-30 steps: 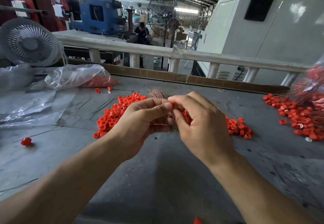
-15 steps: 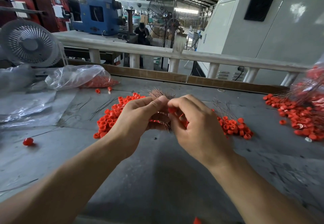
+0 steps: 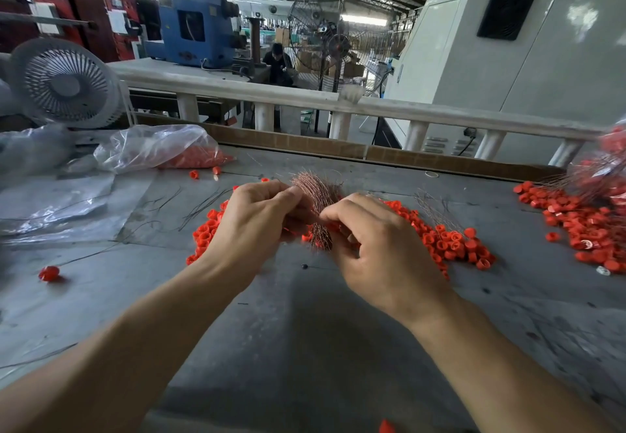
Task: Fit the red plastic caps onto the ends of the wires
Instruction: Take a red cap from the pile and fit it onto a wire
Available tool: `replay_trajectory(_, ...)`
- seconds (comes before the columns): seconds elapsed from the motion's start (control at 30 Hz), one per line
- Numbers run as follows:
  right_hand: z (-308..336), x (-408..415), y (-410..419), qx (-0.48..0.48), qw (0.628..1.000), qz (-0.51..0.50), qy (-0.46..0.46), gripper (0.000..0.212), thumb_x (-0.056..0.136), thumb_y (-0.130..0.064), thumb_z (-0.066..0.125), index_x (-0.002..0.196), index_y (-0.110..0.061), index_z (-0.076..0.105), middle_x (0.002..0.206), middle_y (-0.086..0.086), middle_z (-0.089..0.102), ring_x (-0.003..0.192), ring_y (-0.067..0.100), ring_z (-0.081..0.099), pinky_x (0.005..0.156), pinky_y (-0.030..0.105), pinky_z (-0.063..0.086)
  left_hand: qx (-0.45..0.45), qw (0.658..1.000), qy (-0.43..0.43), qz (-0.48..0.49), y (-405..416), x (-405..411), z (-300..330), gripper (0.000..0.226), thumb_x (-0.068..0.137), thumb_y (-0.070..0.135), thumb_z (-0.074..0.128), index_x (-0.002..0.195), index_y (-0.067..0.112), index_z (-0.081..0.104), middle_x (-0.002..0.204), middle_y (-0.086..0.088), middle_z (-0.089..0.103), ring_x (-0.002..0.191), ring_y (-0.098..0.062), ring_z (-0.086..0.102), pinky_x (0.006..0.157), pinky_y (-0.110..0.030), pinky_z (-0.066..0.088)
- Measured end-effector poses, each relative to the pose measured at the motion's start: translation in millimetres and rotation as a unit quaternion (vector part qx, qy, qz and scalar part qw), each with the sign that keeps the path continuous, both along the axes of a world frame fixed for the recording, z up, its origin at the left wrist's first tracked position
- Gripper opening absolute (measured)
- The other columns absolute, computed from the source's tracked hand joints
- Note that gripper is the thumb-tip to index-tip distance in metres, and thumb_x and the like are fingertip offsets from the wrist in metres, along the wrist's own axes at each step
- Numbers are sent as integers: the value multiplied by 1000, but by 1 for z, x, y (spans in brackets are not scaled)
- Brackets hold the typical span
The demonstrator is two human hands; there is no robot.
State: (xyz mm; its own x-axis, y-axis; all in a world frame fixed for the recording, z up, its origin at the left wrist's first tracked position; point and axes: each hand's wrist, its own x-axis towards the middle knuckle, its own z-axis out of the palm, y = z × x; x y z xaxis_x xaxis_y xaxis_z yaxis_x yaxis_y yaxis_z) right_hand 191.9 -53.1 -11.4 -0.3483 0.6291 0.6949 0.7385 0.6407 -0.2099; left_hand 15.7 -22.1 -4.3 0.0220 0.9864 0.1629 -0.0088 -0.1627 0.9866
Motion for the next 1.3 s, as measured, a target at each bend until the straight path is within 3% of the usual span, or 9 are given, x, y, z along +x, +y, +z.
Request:
replay_trajectory(0.23,-3,5,3,-28,999,2,34,22,86,0,71,101,-16,72,96,-9,67,90,10,61,79,27,53,1,999,-42,8,4,-8,2,30,107,18,49,94,-1,69,81,-16,76,64,-25,69,53,-27,56)
replay_trajectory(0.43,-4,7,3,-52,998,7,46,21,86,-4,71,101,-20,72,95,-16,67,86,-2,59,80,10,45,9,996,-87,34,8,-12,2,29,107,20,51,93,3,71,80,-16,76,61,-22,69,54,-27,56)
replay_trajectory(0.6,-6,8,3,-60,997,3,47,21,88,-8,71,103,-23,71,94,-20,65,83,-12,55,77,3,40,2,990,-121,67,13,-19,1,28,106,21,53,95,3,72,79,-12,76,61,-18,67,58,-28,56)
replay_trajectory(0.67,-6,8,4,-57,997,1,50,20,89,-10,70,103,-24,70,92,-21,63,81,-10,56,75,6,42,-1,989,-126,71,13,-20,2,27,106,22,54,95,4,72,80,-11,76,62,-18,67,59,-29,56)
replay_trajectory(0.77,-6,9,4,-50,997,-15,65,18,90,-13,70,103,-26,69,89,-18,65,79,1,62,72,21,54,6,987,-137,84,12,-21,3,28,106,22,53,94,6,71,79,-9,75,60,-17,66,56,-27,55)
replay_trajectory(0.93,-3,26,12,-27,985,-134,108,13,92,-19,71,103,-24,71,88,-7,73,78,14,69,71,37,59,24,980,-151,129,13,-26,7,28,107,22,51,93,8,70,75,-5,73,58,-16,64,55,-27,53)
replay_trajectory(1.1,0,63,25,-67,923,-361,113,11,90,-21,68,100,-23,72,100,1,74,98,30,66,76,36,50,43,986,-109,118,14,-25,5,28,106,20,52,91,7,70,73,-6,73,57,-17,63,52,-27,52)
replay_trajectory(1.3,-1,104,31,-179,860,-476,35,19,88,-20,68,105,-23,77,114,11,73,111,39,61,92,41,48,63,992,-36,100,16,-23,-2,27,104,22,54,88,10,73,77,-7,75,60,-18,65,53,-24,52)
